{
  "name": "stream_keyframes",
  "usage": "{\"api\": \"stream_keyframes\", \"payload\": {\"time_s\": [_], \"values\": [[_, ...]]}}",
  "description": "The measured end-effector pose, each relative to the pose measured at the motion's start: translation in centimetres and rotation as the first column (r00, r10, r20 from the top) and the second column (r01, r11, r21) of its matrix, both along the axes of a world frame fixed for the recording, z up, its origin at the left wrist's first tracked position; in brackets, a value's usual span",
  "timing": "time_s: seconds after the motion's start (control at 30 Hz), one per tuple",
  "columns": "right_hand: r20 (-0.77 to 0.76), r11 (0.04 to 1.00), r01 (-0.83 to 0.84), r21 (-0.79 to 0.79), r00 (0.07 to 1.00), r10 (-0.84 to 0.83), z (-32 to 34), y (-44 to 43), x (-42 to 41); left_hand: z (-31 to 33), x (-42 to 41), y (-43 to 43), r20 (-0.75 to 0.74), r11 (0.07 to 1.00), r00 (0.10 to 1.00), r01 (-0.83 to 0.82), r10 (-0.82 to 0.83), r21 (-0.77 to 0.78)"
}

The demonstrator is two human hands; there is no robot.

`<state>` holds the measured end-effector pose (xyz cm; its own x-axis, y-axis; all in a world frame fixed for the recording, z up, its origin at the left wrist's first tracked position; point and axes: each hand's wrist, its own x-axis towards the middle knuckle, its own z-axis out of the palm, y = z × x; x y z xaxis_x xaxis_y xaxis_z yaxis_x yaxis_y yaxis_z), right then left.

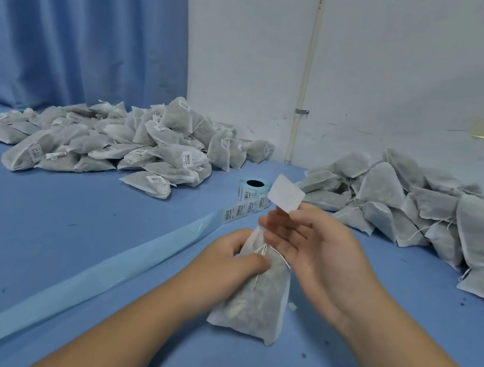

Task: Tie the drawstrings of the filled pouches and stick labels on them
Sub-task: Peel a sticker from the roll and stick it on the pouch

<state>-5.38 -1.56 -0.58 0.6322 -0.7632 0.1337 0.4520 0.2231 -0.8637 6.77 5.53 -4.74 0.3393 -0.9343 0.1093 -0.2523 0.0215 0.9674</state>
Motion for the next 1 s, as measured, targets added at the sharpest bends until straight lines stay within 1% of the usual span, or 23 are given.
{"api": "stream_keyframes", "payload": {"time_s": [0.07, 0.13, 0.17, 0.23, 0.3, 0.33, 0.4, 0.47, 0.53, 0.6, 0.67, 0.73, 0.83, 1.0], "values": [[-0.028, 0.999, 0.037, -0.016, 0.999, -0.038, 0.2, 0.0, 0.0, 0.0, 0.0, -0.1, -0.009, 1.0, 1.0, -0.017, 0.017, 0.018], [-0.074, 0.992, 0.11, -0.063, 0.991, -0.115, 0.7, -0.1, -0.2, 0.1, 0.0, -0.2, -0.015, 0.997, 0.997, -0.08, 0.08, 0.016], [-0.117, 0.98, 0.163, -0.115, 0.977, -0.177, 1.1, -0.3, -0.5, 0.2, 0.0, -0.2, -0.021, 0.993, 0.993, -0.12, 0.12, 0.012], [-0.213, 0.923, 0.266, -0.277, 0.92, -0.329, 1.6, -0.7, -1.1, 0.4, 0.0, -0.3, -0.042, 0.982, 0.981, -0.19, 0.19, -0.001], [-0.266, 0.827, 0.332, -0.454, 0.835, -0.482, 1.6, -1.0, -1.4, 0.5, 0.0, -0.2, -0.054, 0.972, 0.971, -0.235, 0.234, -0.021], [-0.262, 0.771, 0.353, -0.531, 0.796, -0.545, 1.5, -1.0, -1.4, 0.6, -0.1, -0.2, -0.052, 0.967, 0.967, -0.251, 0.249, -0.03], [-0.215, 0.657, 0.373, -0.656, 0.742, -0.636, 0.9, -0.7, -1.2, 0.5, -0.3, -0.2, -0.041, 0.96, 0.961, -0.275, 0.274, -0.048], [-0.173, 0.529, 0.353, -0.771, 0.684, -0.709, 0.0, -0.2, -0.8, 0.5, -0.5, -0.1, -0.027, 0.954, 0.956, -0.293, 0.292, -0.068], [-0.14, 0.429, 0.324, -0.844, 0.639, -0.757, -1.0, 0.3, -0.4, 0.5, -0.7, 0.0, -0.013, 0.948, 0.952, -0.306, 0.306, -0.087], [-0.116, 0.38, 0.315, -0.87, 0.619, -0.777, -1.5, 0.6, -0.3, 0.7, -0.9, 0.1, -0.001, 0.945, 0.949, -0.313, 0.314, -0.1], [-0.091, 0.344, 0.318, -0.883, 0.603, -0.793, -1.6, 0.6, -0.2, 0.8, -1.0, 0.1, 0.005, 0.941, 0.947, -0.319, 0.321, -0.118], [-0.077, 0.327, 0.325, -0.887, 0.595, -0.8, -1.5, 0.5, -0.2, 0.8, -1.1, 0.1, 0.01, 0.935, 0.944, -0.325, 0.33, -0.144], [-0.084, 0.348, 0.319, -0.882, 0.62, -0.78, -1.6, 0.8, -0.1, 0.7, -1.3, 0.1, 0.016, 0.928, 0.942, -0.326, 0.334, -0.18], [-0.12, 0.391, 0.248, -0.886, 0.692, -0.712, -2.0, 1.5, 0.3, 0.4, -1.5, -0.1, 0.043, 0.924, 0.943, -0.313, 0.33, -0.219]]}}
